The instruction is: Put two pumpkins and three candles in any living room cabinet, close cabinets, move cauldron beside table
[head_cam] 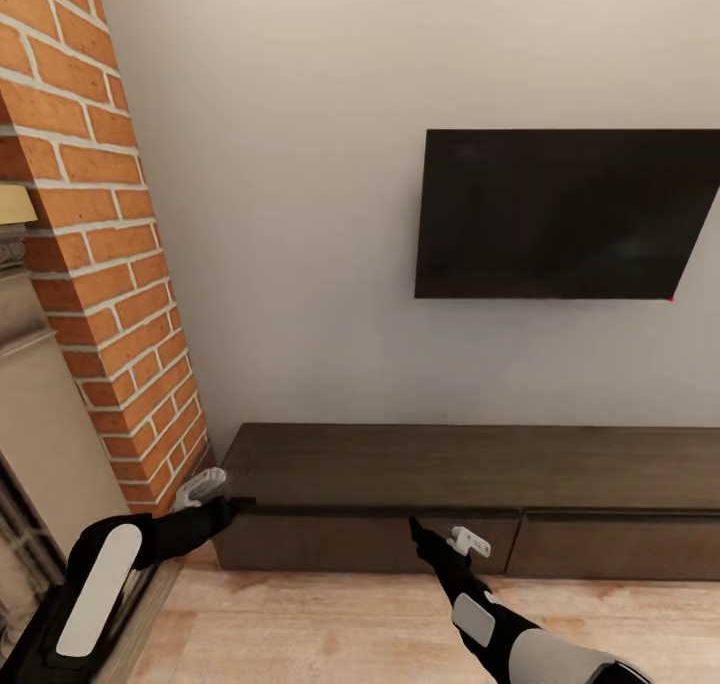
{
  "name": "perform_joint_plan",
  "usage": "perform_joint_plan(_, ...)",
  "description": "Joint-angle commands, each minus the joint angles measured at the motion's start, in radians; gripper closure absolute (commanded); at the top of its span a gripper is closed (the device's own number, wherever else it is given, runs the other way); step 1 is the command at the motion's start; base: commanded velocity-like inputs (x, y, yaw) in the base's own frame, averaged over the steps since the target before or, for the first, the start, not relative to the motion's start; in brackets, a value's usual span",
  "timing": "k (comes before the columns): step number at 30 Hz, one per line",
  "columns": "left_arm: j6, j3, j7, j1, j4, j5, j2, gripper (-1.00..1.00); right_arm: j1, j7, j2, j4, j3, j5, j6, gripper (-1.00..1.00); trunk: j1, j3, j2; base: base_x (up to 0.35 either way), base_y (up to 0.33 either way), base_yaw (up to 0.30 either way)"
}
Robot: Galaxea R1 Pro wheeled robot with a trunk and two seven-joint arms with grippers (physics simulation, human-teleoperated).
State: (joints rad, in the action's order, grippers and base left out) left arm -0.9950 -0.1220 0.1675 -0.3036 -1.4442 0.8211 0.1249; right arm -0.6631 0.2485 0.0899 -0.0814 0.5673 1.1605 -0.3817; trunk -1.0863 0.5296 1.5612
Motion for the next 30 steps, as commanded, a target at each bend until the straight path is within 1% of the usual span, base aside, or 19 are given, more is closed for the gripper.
perform_joint_plan(1,-0.004,0.000,0.009,-0.002,-0.001,0.038,0.012,-1.00,-0.001,0.008,0.001,0.004,0.006,0.024,-0.003,-1.00,-0.004,0.004,0.008,0.000,0.000,0.000)
perform_joint_plan(2,-0.004,0.001,0.009,-0.003,-0.002,0.089,0.036,-1.00,-0.001,0.011,0.001,0.007,0.005,0.044,-0.004,-1.00,-0.008,0.007,0.015,0.000,0.000,0.000)
perform_joint_plan(4,-0.005,0.003,0.009,-0.004,-0.001,0.197,0.079,-1.00,-0.001,0.029,0.001,0.011,0.005,0.066,-0.004,-1.00,-0.015,0.014,0.029,0.000,0.000,0.000)
perform_joint_plan(6,-0.005,0.004,0.009,-0.004,0.003,0.305,0.110,-1.00,0.002,0.070,0.000,0.013,0.004,0.075,-0.003,-1.00,-0.023,0.020,0.043,0.000,0.000,0.000)
perform_joint_plan(7,-0.005,0.005,0.009,-0.004,0.004,0.351,0.126,-1.00,0.003,0.099,0.000,0.013,0.001,0.081,-0.002,-1.00,-0.027,0.023,0.050,0.000,0.000,0.000)
perform_joint_plan(8,-0.005,0.006,0.009,-0.004,0.005,0.370,0.134,-1.00,0.004,0.116,0.000,0.014,-0.001,0.086,-0.002,-1.00,-0.031,0.026,0.057,0.000,0.000,0.000)
perform_joint_plan(9,-0.005,0.007,0.010,-0.004,0.008,0.401,0.150,-1.00,0.007,0.153,-0.001,0.014,-0.008,0.101,0.000,-1.00,-0.035,0.029,0.064,0.000,0.000,0.000)
perform_joint_plan(10,-0.005,0.007,0.009,-0.004,0.013,0.422,0.163,-1.00,0.010,0.193,-0.001,0.014,-0.013,0.124,0.003,-1.00,-0.038,0.032,0.071,0.000,0.000,0.000)
perform_joint_plan(11,-0.005,0.008,0.009,-0.003,0.016,0.430,0.168,-1.00,0.011,0.213,-0.001,0.014,-0.015,0.138,0.005,-1.00,-0.042,0.036,0.078,0.000,0.000,0.000)
perform_joint_plan(13,-0.005,0.008,0.007,-0.003,0.026,0.448,0.180,-1.00,0.015,0.279,-0.001,0.014,-0.019,0.195,0.011,-1.00,-0.050,0.042,0.092,0.000,0.000,0.000)
perform_joint_plan(14,-0.005,0.009,0.003,-0.003,0.031,0.453,0.183,-1.00,0.016,0.299,-0.001,0.014,-0.019,0.215,0.012,-1.00,-0.054,0.045,0.099,0.000,0.000,0.000)
perform_joint_plan(16,-0.005,0.010,0.000,-0.003,0.036,0.457,0.182,-1.00,0.017,0.313,0.002,0.014,-0.018,0.229,0.011,-1.00,-0.061,0.051,0.113,0.000,0.000,0.000)
perform_joint_plan(18,-0.004,0.018,-0.002,-0.003,0.040,0.460,0.181,-1.00,0.017,0.311,0.007,0.014,-0.016,0.239,0.005,-1.00,-0.069,0.058,0.127,0.000,0.000,0.000)
perform_joint_plan(21,-0.004,0.030,-0.003,-0.003,0.041,0.464,0.183,-1.00,0.017,0.279,0.009,0.014,-0.017,0.245,0.003,-1.00,-0.081,0.067,0.148,0.000,0.000,0.000)
perform_joint_plan(23,-0.004,0.035,-0.003,-0.003,0.042,0.477,0.184,-1.00,0.017,0.258,0.006,0.013,-0.021,0.253,0.006,-1.00,-0.088,0.073,0.162,0.000,0.000,0.000)
perform_joint_plan(26,-0.004,0.039,-0.003,-0.003,0.042,0.496,0.185,-1.00,0.017,0.253,0.001,0.014,-0.027,0.266,0.017,-1.00,-0.100,0.083,0.183,0.000,0.000,0.000)
perform_joint_plan(28,-0.004,0.039,-0.003,-0.003,0.042,0.501,0.185,-1.00,0.018,0.268,-0.004,0.014,-0.043,0.295,0.031,-1.00,-0.107,0.089,0.197,0.000,0.000,0.000)
perform_joint_plan(29,-0.004,0.040,-0.003,-0.003,0.042,0.502,0.185,-1.00,0.020,0.297,-0.015,0.014,-0.055,0.326,0.051,-1.00,-0.111,0.092,0.204,0.000,0.000,0.000)
perform_joint_plan(30,-0.004,0.040,-0.003,-0.003,0.042,0.504,0.185,-1.00,0.025,0.348,-0.032,0.016,-0.066,0.362,0.083,-1.00,-0.115,0.095,0.211,0.000,0.000,0.000)
